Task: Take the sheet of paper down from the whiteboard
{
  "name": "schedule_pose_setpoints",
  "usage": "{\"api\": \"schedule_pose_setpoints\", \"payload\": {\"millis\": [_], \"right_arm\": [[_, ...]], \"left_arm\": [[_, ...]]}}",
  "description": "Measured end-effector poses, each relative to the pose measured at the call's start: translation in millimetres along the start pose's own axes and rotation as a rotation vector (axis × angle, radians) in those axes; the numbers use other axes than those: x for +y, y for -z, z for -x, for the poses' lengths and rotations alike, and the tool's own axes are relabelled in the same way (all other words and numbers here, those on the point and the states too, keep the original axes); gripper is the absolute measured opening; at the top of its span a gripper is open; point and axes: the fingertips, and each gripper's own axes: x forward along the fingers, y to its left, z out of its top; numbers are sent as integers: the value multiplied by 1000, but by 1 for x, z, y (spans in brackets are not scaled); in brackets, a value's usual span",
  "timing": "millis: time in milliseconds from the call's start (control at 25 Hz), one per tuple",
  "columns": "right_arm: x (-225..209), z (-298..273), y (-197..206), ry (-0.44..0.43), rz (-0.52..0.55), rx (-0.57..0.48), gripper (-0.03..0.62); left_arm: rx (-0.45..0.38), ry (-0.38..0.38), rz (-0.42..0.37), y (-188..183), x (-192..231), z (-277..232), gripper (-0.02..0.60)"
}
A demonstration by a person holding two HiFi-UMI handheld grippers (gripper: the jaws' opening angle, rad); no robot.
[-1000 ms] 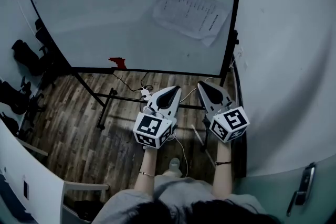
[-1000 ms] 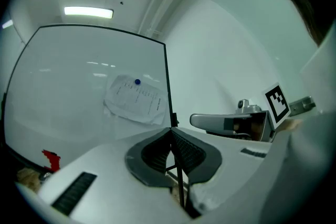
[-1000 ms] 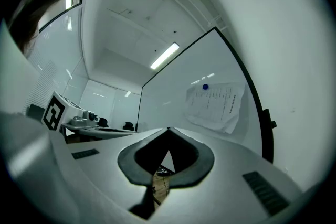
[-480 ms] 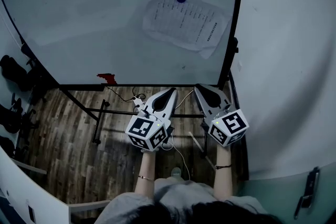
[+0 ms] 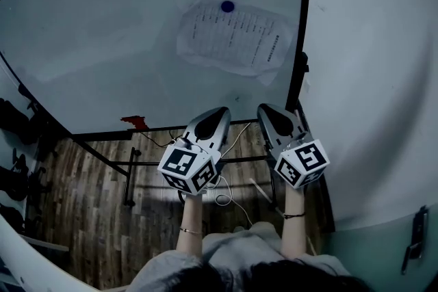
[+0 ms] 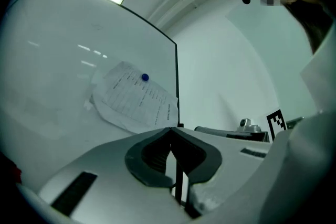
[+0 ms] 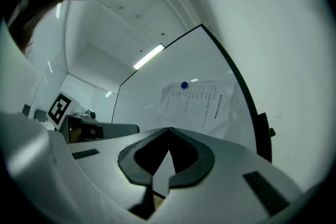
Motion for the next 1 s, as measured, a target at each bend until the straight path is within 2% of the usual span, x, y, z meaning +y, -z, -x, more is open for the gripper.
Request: {"api": "schedule_pose_setpoints", "payload": {"millis": [160,240,400,600,1000], "right_arm": [[-21,-1,-5,55,65,37,0],[-31,-3,-8,79,60,45,0],[-49,-11,-13,97,36,78,0],[-69,-22,-23,100,17,103,0],[-100,-36,-30,132,19,107,2]], "left_arm": [[-6,-18,-37,-6,4,-13,6],[-17,-22,-36,-11,7,-20,6],[32,-51,-74,-16,15,-36,6],[6,-63,-33,-37,27,-60,6],[-4,-121,-175,-70,45,-102,6]]}}
